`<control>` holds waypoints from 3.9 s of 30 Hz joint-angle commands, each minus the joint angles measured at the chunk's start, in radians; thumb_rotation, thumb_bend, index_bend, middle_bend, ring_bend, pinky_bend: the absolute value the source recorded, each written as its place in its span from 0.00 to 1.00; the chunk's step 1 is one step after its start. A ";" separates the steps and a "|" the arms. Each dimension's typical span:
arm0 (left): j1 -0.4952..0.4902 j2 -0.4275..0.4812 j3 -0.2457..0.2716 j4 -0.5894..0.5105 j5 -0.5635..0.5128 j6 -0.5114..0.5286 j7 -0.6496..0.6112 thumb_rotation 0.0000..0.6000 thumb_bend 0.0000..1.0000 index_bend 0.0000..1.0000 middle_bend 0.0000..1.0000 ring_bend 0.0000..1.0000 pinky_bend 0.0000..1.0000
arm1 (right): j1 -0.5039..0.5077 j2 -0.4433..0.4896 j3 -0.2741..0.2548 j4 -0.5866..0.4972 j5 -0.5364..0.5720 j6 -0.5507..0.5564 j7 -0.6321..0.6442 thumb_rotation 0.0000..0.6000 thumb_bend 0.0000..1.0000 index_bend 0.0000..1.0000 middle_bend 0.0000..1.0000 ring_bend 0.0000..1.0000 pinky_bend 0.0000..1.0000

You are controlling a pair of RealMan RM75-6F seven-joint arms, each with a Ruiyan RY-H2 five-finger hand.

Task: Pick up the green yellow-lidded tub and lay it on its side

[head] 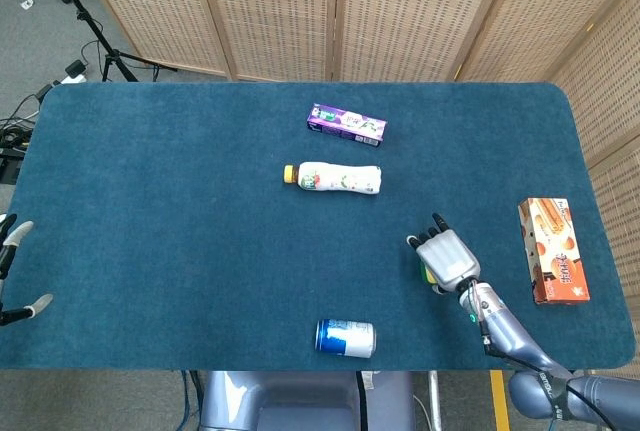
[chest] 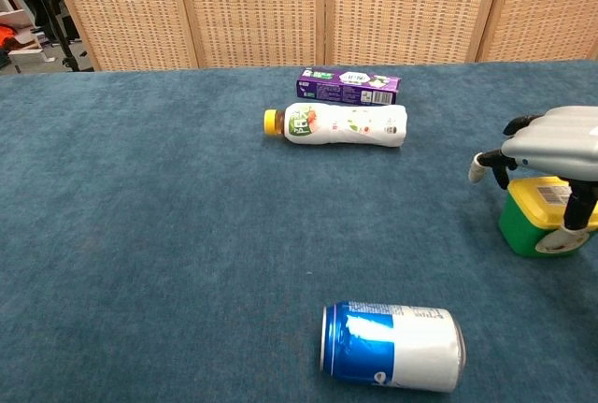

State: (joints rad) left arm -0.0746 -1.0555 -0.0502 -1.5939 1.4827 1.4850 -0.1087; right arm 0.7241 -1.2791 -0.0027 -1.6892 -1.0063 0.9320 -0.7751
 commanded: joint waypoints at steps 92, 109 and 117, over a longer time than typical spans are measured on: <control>-0.007 -0.015 0.008 -0.011 -0.005 -0.013 0.056 1.00 0.00 0.00 0.00 0.00 0.00 | -0.125 0.035 0.018 0.063 -0.414 0.090 0.467 1.00 0.00 0.00 0.00 0.00 0.00; -0.012 -0.007 0.004 -0.002 -0.011 -0.024 0.030 1.00 0.00 0.00 0.00 0.00 0.00 | -0.030 -0.057 0.072 0.048 -0.072 0.017 -0.020 1.00 0.10 0.05 0.11 0.00 0.00; -0.016 -0.010 0.002 0.001 -0.019 -0.033 0.032 1.00 0.00 0.00 0.00 0.00 0.00 | -0.018 -0.079 0.061 0.088 -0.013 0.027 -0.077 1.00 0.17 0.35 0.37 0.18 0.00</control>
State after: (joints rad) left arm -0.0900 -1.0648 -0.0485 -1.5926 1.4641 1.4522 -0.0774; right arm 0.7043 -1.3544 0.0591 -1.6053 -1.0219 0.9558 -0.8526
